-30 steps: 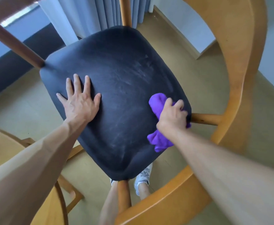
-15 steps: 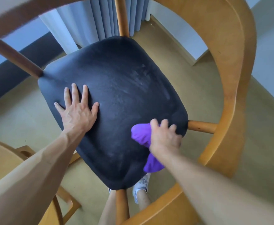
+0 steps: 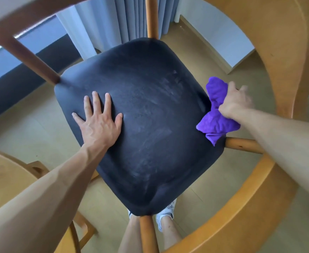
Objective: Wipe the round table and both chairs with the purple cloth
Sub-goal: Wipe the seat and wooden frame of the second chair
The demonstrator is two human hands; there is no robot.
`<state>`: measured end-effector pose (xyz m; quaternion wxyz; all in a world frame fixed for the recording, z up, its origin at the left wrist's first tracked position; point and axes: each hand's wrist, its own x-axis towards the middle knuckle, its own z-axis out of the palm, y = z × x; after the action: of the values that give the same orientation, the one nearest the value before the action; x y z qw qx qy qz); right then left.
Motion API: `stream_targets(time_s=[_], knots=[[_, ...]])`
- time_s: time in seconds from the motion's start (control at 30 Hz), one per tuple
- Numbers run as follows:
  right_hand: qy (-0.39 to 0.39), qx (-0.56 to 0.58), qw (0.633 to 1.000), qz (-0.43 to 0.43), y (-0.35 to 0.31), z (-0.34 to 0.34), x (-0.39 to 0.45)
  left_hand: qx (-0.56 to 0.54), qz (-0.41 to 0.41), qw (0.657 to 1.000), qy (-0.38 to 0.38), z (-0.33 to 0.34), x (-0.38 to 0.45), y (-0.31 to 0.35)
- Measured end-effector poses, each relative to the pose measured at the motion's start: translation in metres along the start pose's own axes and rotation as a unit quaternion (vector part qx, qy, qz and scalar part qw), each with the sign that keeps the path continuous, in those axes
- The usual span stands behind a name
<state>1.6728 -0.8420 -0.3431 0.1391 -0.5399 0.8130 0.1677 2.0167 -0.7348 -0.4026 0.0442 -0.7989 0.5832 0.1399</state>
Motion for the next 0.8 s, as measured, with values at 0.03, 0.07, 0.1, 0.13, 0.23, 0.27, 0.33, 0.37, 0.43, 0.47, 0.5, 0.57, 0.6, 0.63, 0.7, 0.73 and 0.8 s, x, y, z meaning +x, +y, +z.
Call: stream_targets(time_s=[0.03, 0.07, 0.1, 0.13, 0.23, 0.27, 0.33, 0.37, 0.43, 0.47, 0.5, 0.57, 0.6, 0.63, 0.7, 0.73, 0.8], knots=[[-0.018, 0.011, 1.000, 0.002, -0.004, 0.001, 0.001, -0.001, 0.001, 1.000, 0.001, 0.000, 0.000, 0.000], [-0.029, 0.024, 0.999, -0.002, -0.011, 0.004, -0.003, -0.002, -0.001, 1.000, 0.003, 0.000, 0.000, -0.001], [-0.030, 0.037, 0.999, -0.007, -0.018, 0.011, -0.012, -0.001, -0.001, 1.000, 0.004, 0.000, 0.000, -0.002], [-0.026, 0.052, 0.998, -0.007, -0.025, 0.019, -0.025, 0.002, 0.001, 1.000, 0.003, 0.000, 0.000, -0.001], [0.001, 0.089, 0.996, -0.030, -0.048, 0.039, -0.073, 0.009, 0.000, 1.000, -0.002, 0.000, 0.000, 0.002], [0.007, 0.086, 0.995, -0.057, -0.056, 0.045, -0.088, 0.010, -0.002, 1.000, -0.004, 0.000, 0.000, 0.002], [-0.003, 0.077, 0.991, -0.111, -0.068, 0.053, -0.110, 0.011, -0.004, 1.000, -0.006, 0.001, 0.001, 0.001], [-0.015, 0.082, 0.989, -0.123, -0.070, 0.055, -0.114, 0.010, -0.004, 1.000, -0.007, 0.000, 0.001, 0.000], [-0.030, 0.104, 0.987, -0.118, -0.065, 0.051, -0.106, 0.006, -0.005, 1.000, -0.009, -0.001, 0.001, 0.000], [-0.024, 0.104, 0.989, -0.107, -0.060, 0.046, -0.096, 0.006, -0.005, 1.000, -0.011, -0.001, 0.001, 0.001], [-0.011, 0.096, 0.991, -0.093, -0.054, 0.040, -0.084, 0.005, -0.006, 1.000, -0.012, -0.001, 0.001, 0.001], [0.004, 0.080, 0.996, -0.043, -0.039, 0.029, -0.056, 0.005, -0.009, 1.000, -0.013, -0.001, 0.001, 0.000], [0.001, 0.084, 0.996, -0.004, -0.029, 0.025, -0.041, 0.006, -0.010, 1.000, -0.012, -0.001, 0.001, 0.001], [-0.008, 0.099, 0.994, 0.039, -0.018, 0.021, -0.027, 0.007, -0.010, 1.000, -0.012, -0.001, 0.001, 0.001], [-0.048, 0.144, 0.981, 0.122, 0.000, 0.017, -0.003, 0.006, -0.011, 1.000, -0.012, -0.001, 0.000, 0.002], [-0.070, 0.161, 0.973, 0.149, 0.002, 0.016, 0.005, 0.003, -0.014, 1.000, -0.012, -0.002, -0.001, 0.003], [-0.081, 0.175, 0.970, 0.151, -0.012, 0.016, 0.013, 0.003, -0.016, 1.000, -0.013, -0.003, -0.002, 0.004]])
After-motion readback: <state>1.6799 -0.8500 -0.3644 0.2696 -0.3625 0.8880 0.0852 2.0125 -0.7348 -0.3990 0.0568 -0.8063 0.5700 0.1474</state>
